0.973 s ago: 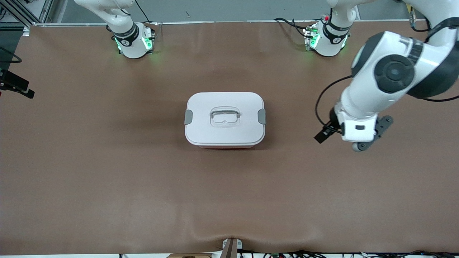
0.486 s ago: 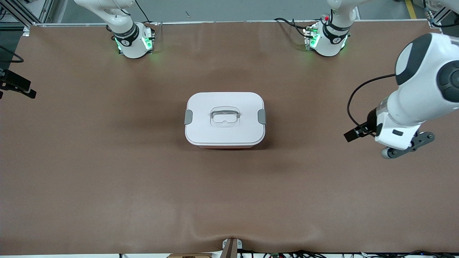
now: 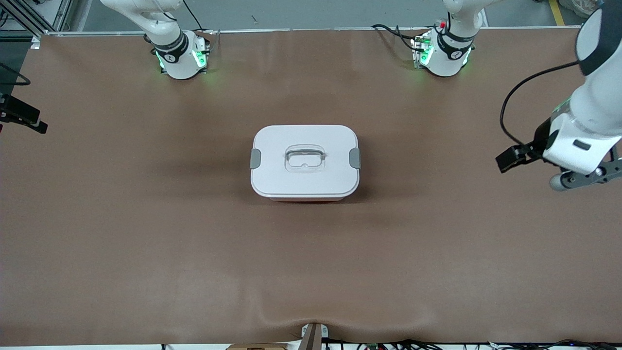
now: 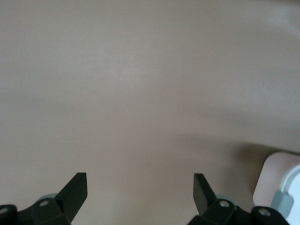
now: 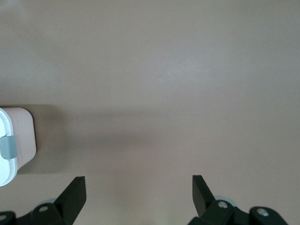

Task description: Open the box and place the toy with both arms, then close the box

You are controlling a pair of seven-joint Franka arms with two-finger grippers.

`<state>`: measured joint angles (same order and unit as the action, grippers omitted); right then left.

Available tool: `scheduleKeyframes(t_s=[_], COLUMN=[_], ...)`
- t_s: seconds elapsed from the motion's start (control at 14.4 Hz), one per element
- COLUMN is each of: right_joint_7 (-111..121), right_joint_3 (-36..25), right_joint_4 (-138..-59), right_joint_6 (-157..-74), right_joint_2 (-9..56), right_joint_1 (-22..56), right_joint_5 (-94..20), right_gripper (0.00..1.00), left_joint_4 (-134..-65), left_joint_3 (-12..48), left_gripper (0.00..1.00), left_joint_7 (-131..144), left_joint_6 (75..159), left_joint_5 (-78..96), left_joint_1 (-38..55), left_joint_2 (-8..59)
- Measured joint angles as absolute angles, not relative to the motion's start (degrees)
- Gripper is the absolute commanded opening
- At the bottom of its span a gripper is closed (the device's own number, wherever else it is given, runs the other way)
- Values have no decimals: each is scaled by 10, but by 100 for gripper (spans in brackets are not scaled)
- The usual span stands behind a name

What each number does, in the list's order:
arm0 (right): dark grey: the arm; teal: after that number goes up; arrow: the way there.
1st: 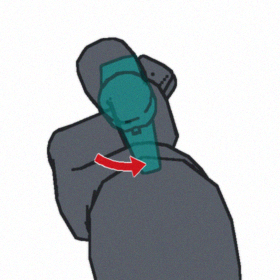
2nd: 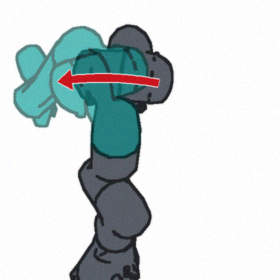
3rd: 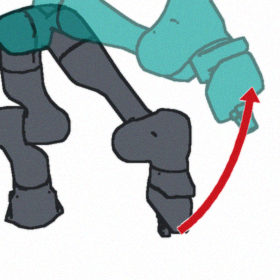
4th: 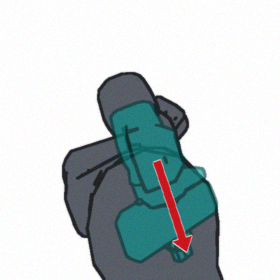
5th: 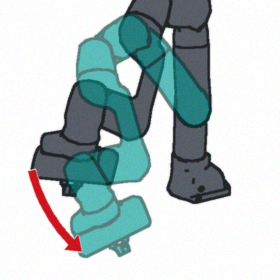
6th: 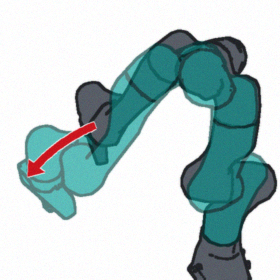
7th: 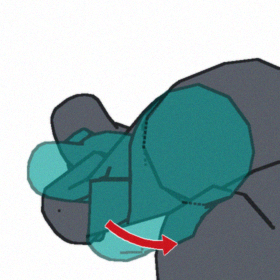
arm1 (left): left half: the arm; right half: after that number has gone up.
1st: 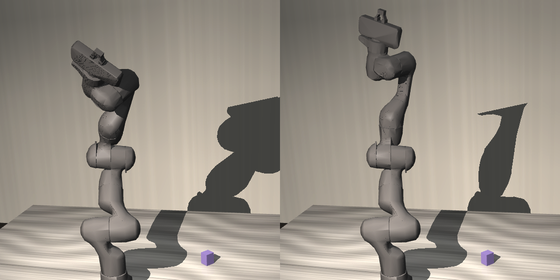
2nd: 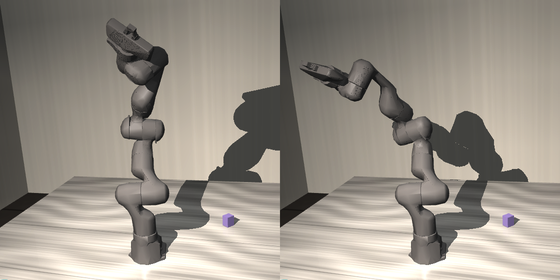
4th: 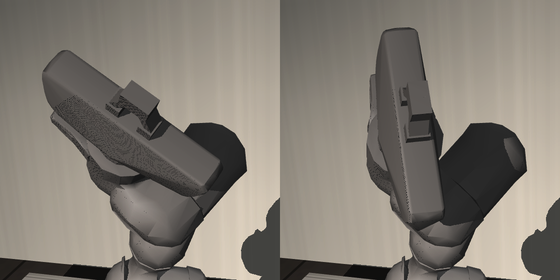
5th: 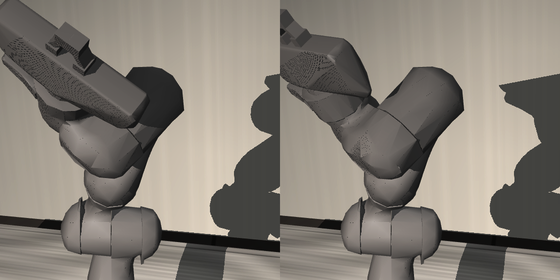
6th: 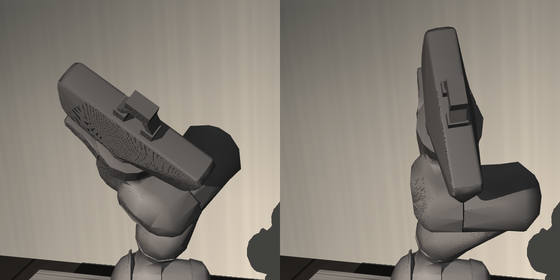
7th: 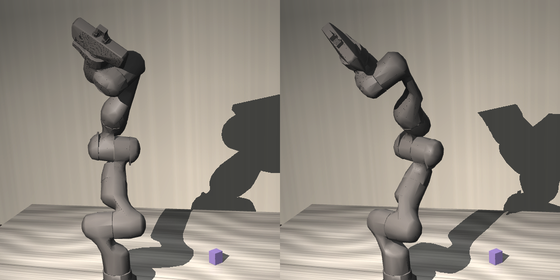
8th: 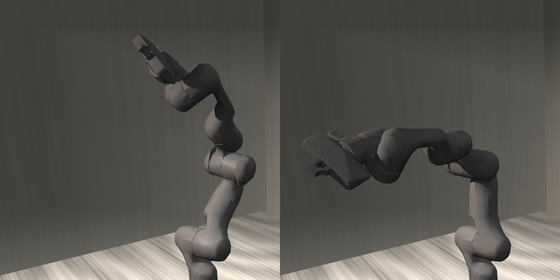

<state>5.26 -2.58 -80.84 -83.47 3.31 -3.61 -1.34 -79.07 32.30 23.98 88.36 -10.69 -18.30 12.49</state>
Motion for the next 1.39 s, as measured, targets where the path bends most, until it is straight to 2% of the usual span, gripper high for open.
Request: scheduleKeyframes(t_s=[0.35,0.56,0.69,0.9,1.39], right_joint_7=[53,53,53,53,54], right_joint_3=[-26,-25,-24,-23,-23], right_joint_4=[-808,-808,-808,-808,-808], right_joint_6=[-835,-834,-833,-833,-833], right_joint_2=[33,33,34,34,34], right_joint_1=[-36,-36,-36,-36,-36], right_joint_5=[-13,-13,-13,-13,-13], right_gripper=[100,100,100,100,100], left_joint_4=[-831,-865,-888,-915,-954], left_joint_3=[40,-42,-73,-81,-38], left_gripper=[100,100,100,100,100], left_joint_7=[140,118,91,76,87], left_joint_6=[873,873,874,875,878], left_joint_5=[-59,-54,-54,-53,-53], left_joint_1=[35,110,137,140,135], left_joint_2=[52,16,-5,-31,-73])
